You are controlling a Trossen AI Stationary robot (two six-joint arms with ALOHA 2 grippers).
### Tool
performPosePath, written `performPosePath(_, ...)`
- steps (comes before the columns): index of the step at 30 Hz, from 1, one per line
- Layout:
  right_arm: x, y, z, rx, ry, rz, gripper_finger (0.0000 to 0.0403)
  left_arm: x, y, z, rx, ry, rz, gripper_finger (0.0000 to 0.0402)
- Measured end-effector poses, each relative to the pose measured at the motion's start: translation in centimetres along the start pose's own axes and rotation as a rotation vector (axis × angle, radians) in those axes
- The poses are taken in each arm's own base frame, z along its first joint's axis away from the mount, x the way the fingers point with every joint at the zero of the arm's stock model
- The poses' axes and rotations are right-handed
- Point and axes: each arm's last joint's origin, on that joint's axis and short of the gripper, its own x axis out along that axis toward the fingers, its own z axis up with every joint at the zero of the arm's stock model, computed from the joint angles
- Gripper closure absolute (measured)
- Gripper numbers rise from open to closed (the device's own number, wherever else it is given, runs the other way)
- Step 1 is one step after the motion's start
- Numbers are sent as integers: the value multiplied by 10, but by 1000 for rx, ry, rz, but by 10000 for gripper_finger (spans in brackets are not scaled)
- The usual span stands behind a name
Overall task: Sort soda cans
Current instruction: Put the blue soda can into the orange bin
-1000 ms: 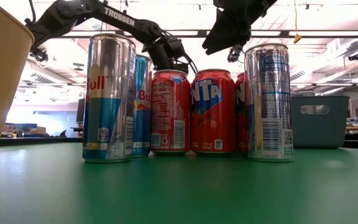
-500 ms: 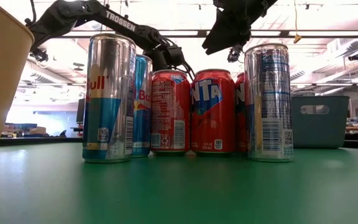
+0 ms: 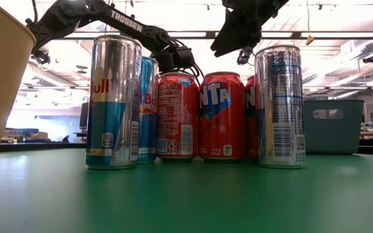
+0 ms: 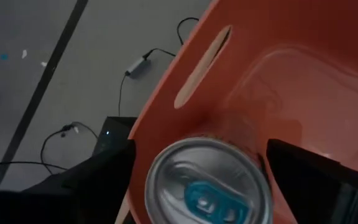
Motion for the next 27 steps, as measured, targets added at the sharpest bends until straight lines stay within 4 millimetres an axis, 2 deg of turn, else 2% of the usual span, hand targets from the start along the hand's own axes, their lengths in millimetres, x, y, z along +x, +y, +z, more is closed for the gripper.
performPosePath(12, 0, 0, 0, 0, 0, 0, 229, -4, -5, 1, 20, 16, -1, 82)
performPosePath(23, 0, 0, 0, 0, 1, 1, 229, -20, -1, 7, 32, 1, 15, 179)
performPosePath(27, 0, 0, 0, -1, 1, 6, 229, -20, -3, 7, 38, 4, 13, 184)
